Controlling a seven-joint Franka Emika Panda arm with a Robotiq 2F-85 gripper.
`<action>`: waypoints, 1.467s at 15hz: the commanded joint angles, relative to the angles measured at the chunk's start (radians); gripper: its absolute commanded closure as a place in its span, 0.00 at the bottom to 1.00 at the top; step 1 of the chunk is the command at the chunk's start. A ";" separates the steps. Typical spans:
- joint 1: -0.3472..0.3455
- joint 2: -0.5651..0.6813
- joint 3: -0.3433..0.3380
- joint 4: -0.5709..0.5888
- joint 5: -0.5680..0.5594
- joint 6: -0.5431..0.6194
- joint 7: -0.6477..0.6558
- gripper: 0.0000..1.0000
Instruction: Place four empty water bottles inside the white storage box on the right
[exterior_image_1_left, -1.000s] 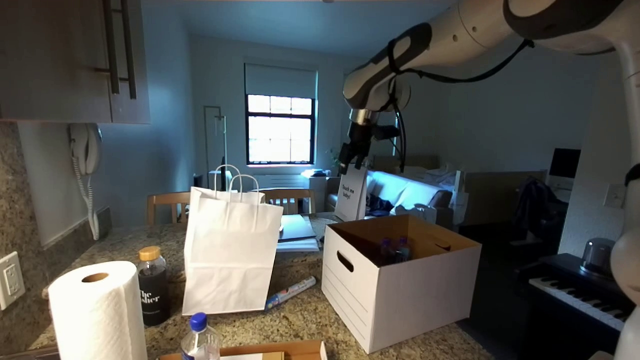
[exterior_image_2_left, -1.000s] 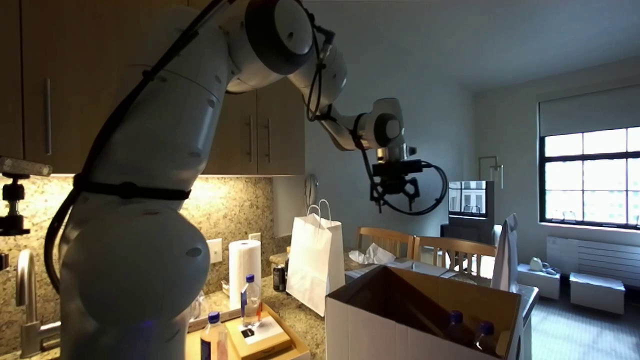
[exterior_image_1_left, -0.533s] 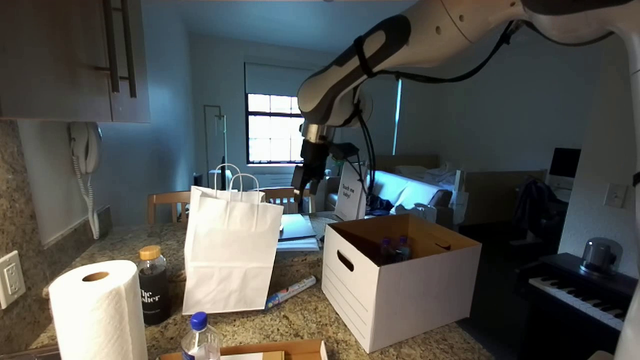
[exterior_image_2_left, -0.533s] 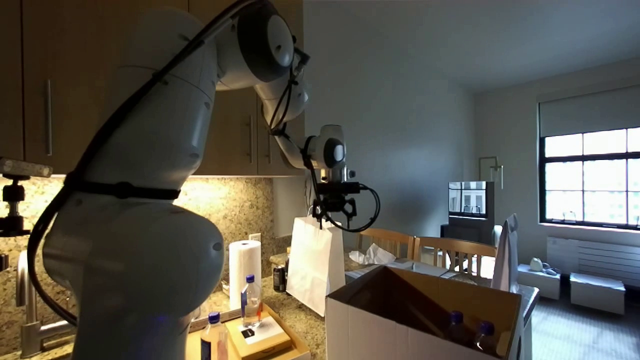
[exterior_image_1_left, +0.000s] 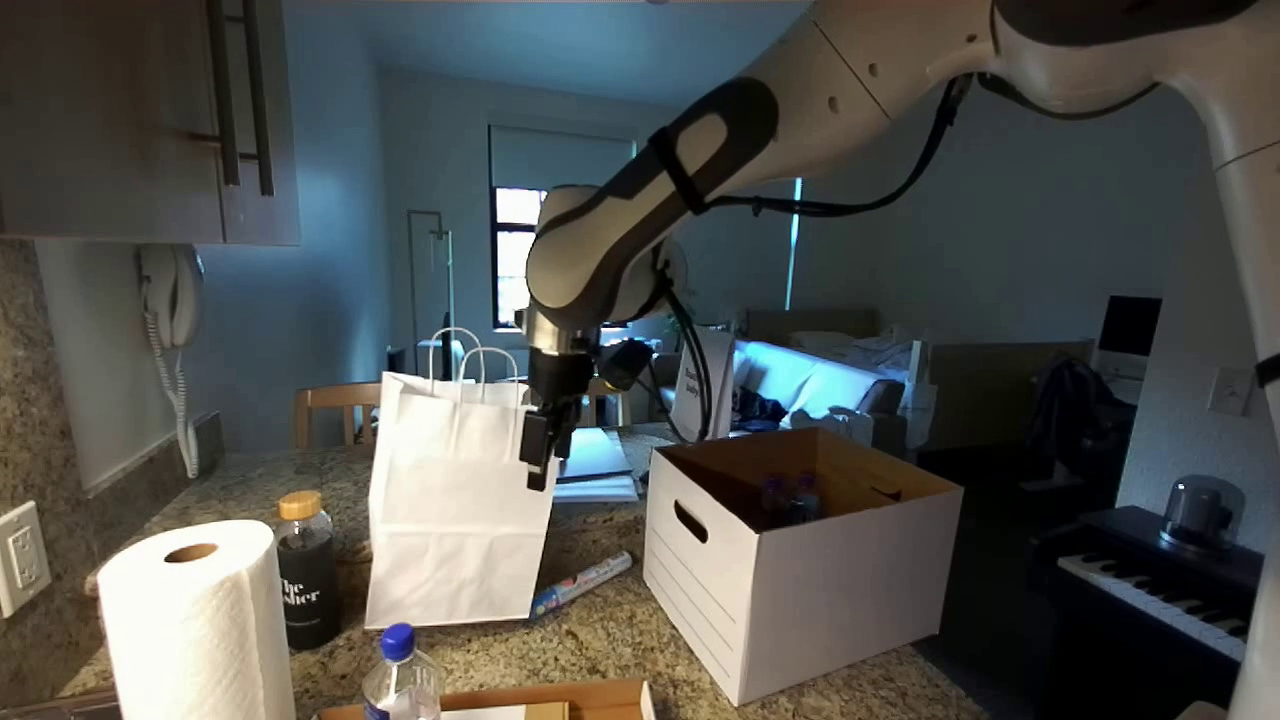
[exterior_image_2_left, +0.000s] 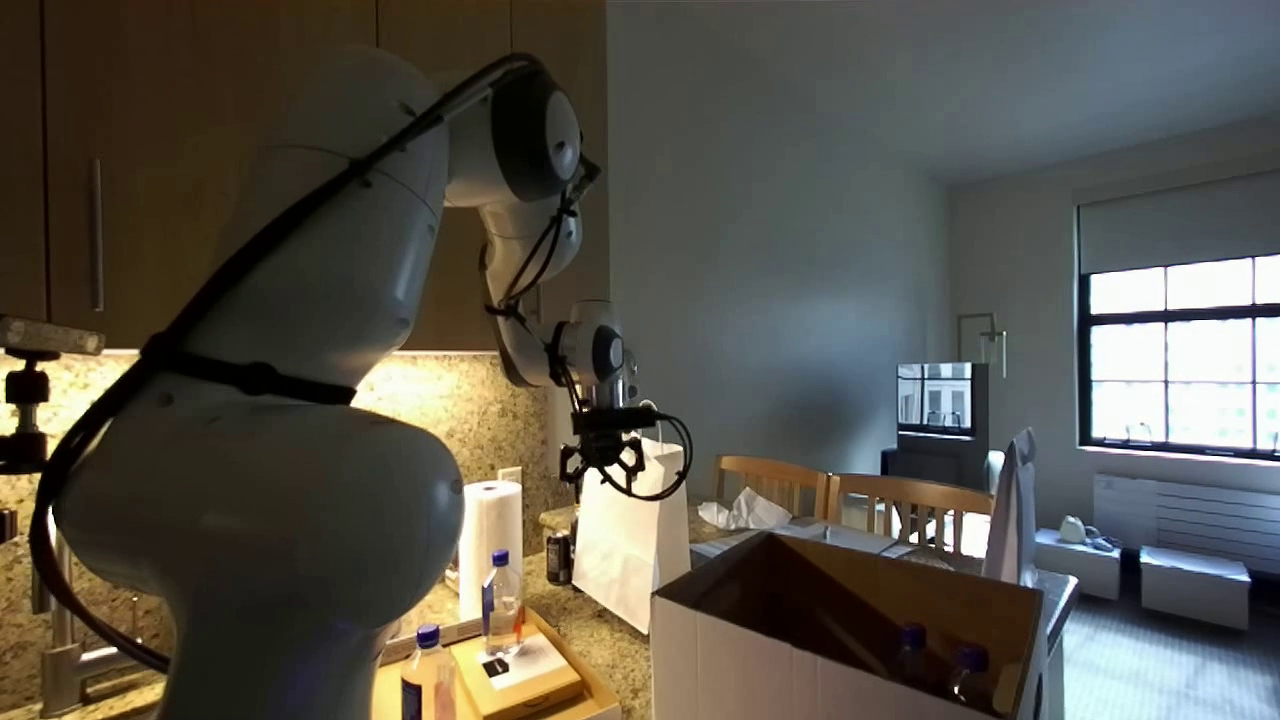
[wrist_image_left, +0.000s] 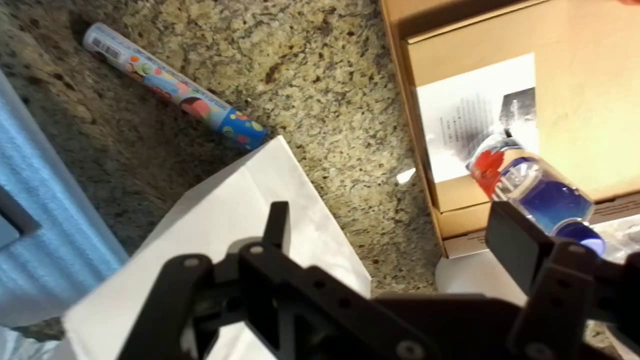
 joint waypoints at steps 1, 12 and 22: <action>0.017 0.048 0.054 0.079 0.001 -0.179 -0.064 0.00; 0.116 0.274 0.112 0.393 0.021 -0.418 -0.035 0.00; 0.157 0.380 0.085 0.313 -0.018 -0.043 0.028 0.00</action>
